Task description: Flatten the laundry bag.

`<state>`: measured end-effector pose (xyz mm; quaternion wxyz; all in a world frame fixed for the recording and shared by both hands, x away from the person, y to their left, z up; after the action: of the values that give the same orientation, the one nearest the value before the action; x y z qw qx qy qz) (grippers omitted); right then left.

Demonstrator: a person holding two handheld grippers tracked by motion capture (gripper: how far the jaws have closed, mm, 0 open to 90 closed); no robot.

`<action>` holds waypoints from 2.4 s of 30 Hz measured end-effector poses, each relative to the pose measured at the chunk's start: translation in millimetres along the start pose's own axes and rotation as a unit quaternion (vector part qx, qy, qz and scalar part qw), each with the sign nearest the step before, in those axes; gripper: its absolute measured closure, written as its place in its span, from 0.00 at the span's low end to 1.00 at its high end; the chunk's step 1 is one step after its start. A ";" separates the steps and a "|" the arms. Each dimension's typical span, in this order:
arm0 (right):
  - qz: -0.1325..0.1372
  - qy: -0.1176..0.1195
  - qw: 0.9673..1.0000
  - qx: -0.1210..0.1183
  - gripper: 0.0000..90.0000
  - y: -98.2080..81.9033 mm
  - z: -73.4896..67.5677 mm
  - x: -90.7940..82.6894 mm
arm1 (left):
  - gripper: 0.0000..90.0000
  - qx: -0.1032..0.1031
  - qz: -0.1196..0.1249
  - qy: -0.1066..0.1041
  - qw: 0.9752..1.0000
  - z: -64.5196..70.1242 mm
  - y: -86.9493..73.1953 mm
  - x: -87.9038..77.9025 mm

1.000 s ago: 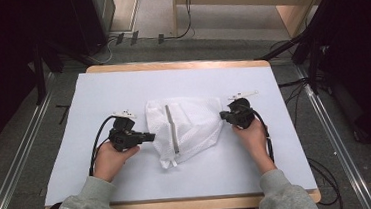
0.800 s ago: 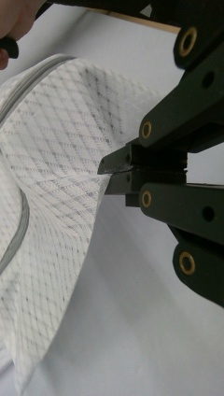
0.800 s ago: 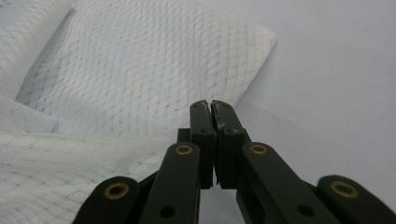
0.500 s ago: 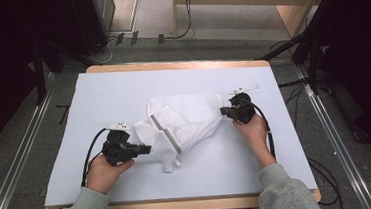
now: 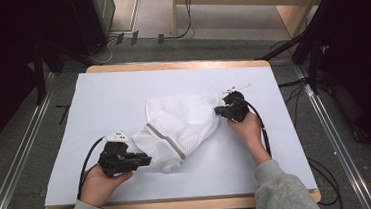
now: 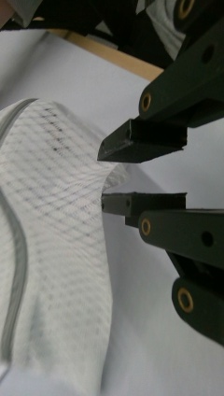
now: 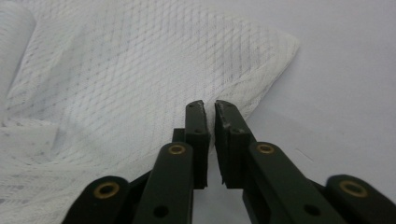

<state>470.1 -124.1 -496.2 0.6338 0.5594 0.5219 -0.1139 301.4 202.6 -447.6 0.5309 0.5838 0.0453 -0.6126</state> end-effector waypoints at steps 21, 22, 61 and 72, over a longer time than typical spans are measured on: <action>0.014 0.002 1.000 -0.001 0.69 19.7 16.2 5.5 | 0.61 -0.031 0.010 0.040 0.999 -90.2 54.7 32.9; 0.015 0.002 1.000 0.001 0.67 21.5 17.7 7.0 | 0.60 -0.027 0.007 0.044 0.999 -91.8 56.4 36.2; 0.006 -0.025 1.000 0.008 1.00 24.0 26.3 22.0 | 0.96 -0.044 -0.001 0.039 0.998 -93.4 56.2 47.3; 0.032 -0.033 0.998 0.047 1.00 23.3 52.4 0.5 | 0.96 -0.068 0.002 0.031 0.997 -91.5 37.0 16.6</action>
<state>515.2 -159.2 -491.8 0.6271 0.6009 0.4765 -0.1361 392.5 238.5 -468.1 0.5685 0.5652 0.1017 -0.5891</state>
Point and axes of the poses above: each handheld gripper's, and its own axes: x roughly forward along the jaws, y roughly out of its top, z roughly to its right, the point moved 5 cm from there along x, roughly forward along the jaws, and after that the axes turned 5 degrees about -z, right-handed, at the moved point
